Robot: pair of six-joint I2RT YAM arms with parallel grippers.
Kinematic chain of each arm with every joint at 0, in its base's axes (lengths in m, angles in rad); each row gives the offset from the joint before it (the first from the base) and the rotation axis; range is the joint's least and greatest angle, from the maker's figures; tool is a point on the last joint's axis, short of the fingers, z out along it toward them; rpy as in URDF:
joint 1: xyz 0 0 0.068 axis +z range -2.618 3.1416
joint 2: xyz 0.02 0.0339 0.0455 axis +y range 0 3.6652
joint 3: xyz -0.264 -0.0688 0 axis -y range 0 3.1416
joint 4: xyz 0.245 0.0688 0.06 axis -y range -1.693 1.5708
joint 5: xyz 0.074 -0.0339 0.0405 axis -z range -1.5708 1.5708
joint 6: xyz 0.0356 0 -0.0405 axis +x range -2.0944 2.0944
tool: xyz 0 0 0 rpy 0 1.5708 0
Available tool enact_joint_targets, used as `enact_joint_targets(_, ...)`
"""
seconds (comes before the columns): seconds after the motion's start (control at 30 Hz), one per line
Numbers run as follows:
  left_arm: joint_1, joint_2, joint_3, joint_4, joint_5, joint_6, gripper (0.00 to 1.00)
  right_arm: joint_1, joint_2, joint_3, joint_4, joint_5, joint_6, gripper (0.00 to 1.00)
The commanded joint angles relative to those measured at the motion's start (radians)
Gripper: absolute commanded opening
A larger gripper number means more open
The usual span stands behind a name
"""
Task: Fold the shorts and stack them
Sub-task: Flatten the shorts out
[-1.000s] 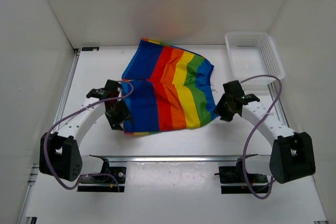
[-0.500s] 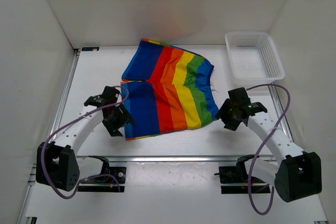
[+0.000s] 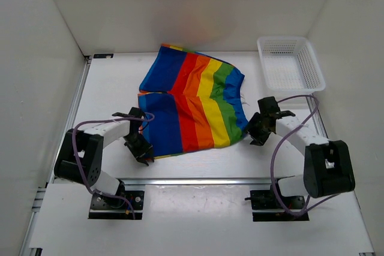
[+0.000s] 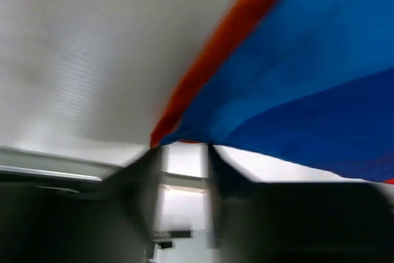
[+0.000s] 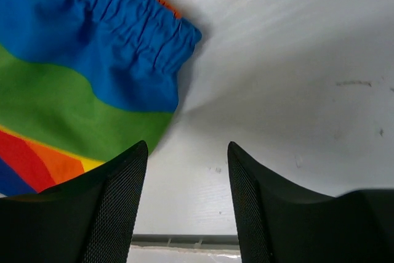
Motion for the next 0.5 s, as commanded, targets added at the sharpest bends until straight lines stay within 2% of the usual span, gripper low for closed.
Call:
enact_joint_targets(0.0,-0.008,0.022,0.039,0.142,-0.056,0.011,0.36,-0.003,0.069,0.028,0.074,-0.016,-0.015,0.57)
enact_joint_targets(0.07,-0.008,0.033,0.067,0.142,-0.056,0.023,0.1,-0.003,0.119,0.057,0.106,-0.002,-0.015,0.56)
enact_joint_targets(0.17,-0.008,0.033,0.101,0.133,-0.047,0.032,0.1,-0.003,0.187,0.083,0.147,0.019,-0.025,0.5)
enact_joint_targets(0.23,-0.008,0.042,0.116,0.121,-0.038,0.043,0.1,-0.003,0.239,0.112,0.168,0.028,-0.025,0.39)
enact_joint_targets(0.3,-0.008,0.033,0.148,0.101,-0.053,0.052,0.1,0.006,0.27,0.153,0.187,0.028,-0.054,0.17)
enact_joint_targets(0.33,-0.008,0.024,0.164,0.078,-0.053,0.052,0.1,0.006,0.291,0.173,0.188,0.028,-0.054,0.0)
enact_joint_targets(0.47,0.051,0.015,0.279,0.014,-0.099,0.098,0.1,0.026,0.301,0.27,0.155,0.044,-0.054,0.0)
